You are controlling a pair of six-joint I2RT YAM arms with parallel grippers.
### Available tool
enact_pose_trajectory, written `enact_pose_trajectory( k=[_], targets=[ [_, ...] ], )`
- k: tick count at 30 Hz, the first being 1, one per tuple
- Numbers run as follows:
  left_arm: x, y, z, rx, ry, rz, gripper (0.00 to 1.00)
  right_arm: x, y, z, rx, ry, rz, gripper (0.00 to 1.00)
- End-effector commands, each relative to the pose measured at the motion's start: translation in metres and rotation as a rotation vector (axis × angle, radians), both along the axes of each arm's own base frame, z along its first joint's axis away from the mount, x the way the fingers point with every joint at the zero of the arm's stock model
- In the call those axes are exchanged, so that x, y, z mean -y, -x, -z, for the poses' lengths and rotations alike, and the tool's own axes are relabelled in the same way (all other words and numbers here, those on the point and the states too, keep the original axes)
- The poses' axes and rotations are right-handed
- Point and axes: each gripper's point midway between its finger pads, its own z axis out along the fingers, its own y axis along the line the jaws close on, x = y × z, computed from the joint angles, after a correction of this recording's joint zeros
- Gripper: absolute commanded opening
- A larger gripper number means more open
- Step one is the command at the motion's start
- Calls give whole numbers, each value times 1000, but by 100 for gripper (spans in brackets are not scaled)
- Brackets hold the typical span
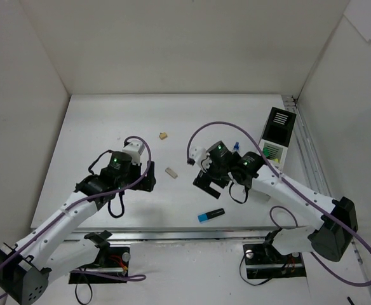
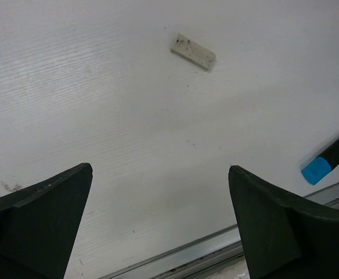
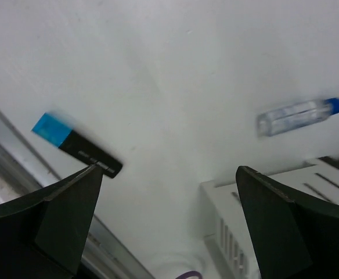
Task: Sort the stationery into containers
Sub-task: Pick up the pen from the corner of the board.
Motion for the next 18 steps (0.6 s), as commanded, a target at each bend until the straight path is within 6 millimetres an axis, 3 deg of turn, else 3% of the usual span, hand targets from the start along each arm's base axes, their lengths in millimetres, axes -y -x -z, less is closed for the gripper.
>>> enact_pose_trajectory(
  k=[1,2,3,5,10,18],
  targets=[
    [7,-7,-14,54,70,-6,100,-12,29,2,-53,-136,61,98],
    [6,-5,-11,46,65,-6,100,-15,49,20,-112,-123,14,98],
    [4,-5,-10,47,58,-13,99,-17,56,28,-140,-121,2,98],
    [2,-4,-7,37,51,-20,99,-40,76,37,-211,-136,-101,98],
    [-4,-1,-8,43,43,-44,99,-63,103,70,-344,-61,-183,98],
    [-9,0,-10,53,36,-59,100,-63,96,101,-328,102,-164,98]
  ],
)
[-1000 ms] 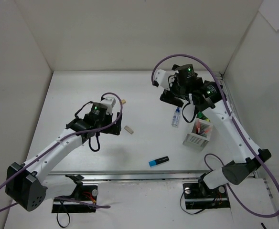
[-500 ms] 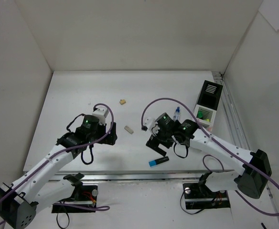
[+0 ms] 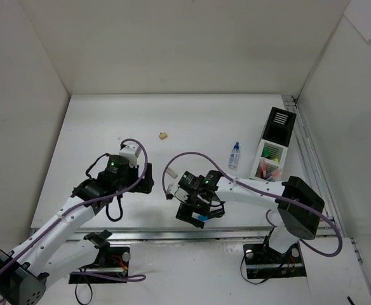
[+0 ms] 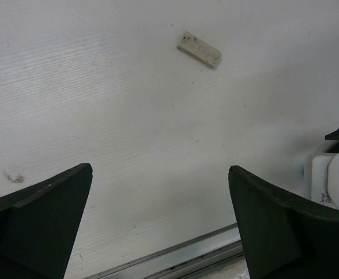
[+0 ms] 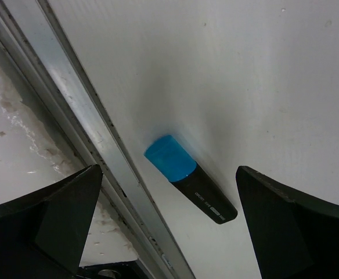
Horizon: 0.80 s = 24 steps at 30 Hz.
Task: Sort the stationery into containers
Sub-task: Pick up the pen from the corner of the board.
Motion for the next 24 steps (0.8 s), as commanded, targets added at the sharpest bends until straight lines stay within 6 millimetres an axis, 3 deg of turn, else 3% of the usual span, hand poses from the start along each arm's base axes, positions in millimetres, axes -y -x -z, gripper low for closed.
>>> enact_pose_trajectory(
  k=[1,10,18,21,23,24],
  targets=[
    [2,-8,-11,38,14,-17,99,-8,-17,-14,84,-6,12,98],
    [-4,-14,-10,45,-18,-49,100,32,-5,8,38,196,-175,98],
    [-5,-18,-18,72,-26,-52,100,47,-9,37,7,338,-177,97],
    [-5,-21,-17,68,-35,-59,99,43,-16,44,-22,319,-134,84],
    [-4,-24,-14,57,-46,-56,99,40,-26,47,-34,294,-88,65],
    [-3,-25,-16,57,-46,-60,99,37,-29,49,-36,285,-73,41]
  ],
)
